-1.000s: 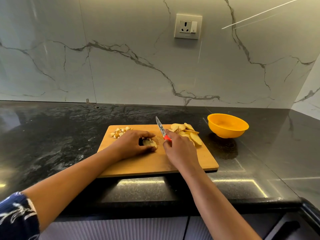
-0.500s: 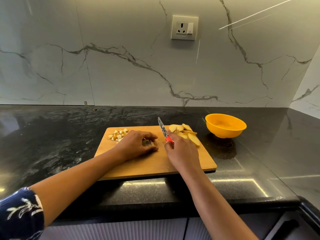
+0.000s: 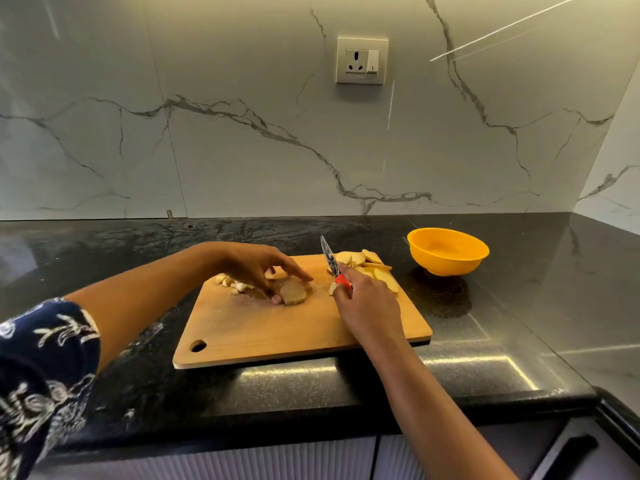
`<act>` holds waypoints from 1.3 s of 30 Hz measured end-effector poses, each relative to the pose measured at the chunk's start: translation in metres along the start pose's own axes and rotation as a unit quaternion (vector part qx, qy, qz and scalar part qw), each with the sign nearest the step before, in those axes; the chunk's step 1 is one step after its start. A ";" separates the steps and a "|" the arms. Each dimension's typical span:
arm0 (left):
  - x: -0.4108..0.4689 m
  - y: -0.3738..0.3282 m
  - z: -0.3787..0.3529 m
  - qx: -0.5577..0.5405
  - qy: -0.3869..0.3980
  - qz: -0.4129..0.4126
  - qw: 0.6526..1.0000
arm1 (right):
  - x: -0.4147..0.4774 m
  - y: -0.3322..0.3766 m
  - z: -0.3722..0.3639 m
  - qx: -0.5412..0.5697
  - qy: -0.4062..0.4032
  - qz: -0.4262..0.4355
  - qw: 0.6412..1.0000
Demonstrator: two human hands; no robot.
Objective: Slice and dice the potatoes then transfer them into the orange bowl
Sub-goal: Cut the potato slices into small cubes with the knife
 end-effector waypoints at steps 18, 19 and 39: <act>-0.025 0.024 0.012 0.018 -0.321 0.193 0.927 | -0.001 0.010 -0.009 -0.043 0.062 0.002 0.997; -0.030 0.022 0.011 0.037 -0.346 0.196 0.917 | -0.002 0.011 -0.010 -0.051 0.074 0.002 0.996; -0.044 0.007 -0.021 0.123 -0.325 0.078 0.934 | -0.014 0.039 -0.021 -0.130 0.163 0.047 0.977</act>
Point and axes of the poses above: each hand's wrist, its own x-axis towards the middle knuckle, its own z-axis out of the back of the hand, y = z × x, the point moved 10 cm from there along x, towards the middle knuckle, and after that the axes turned 11 degrees about z, right-handed, at the moved point
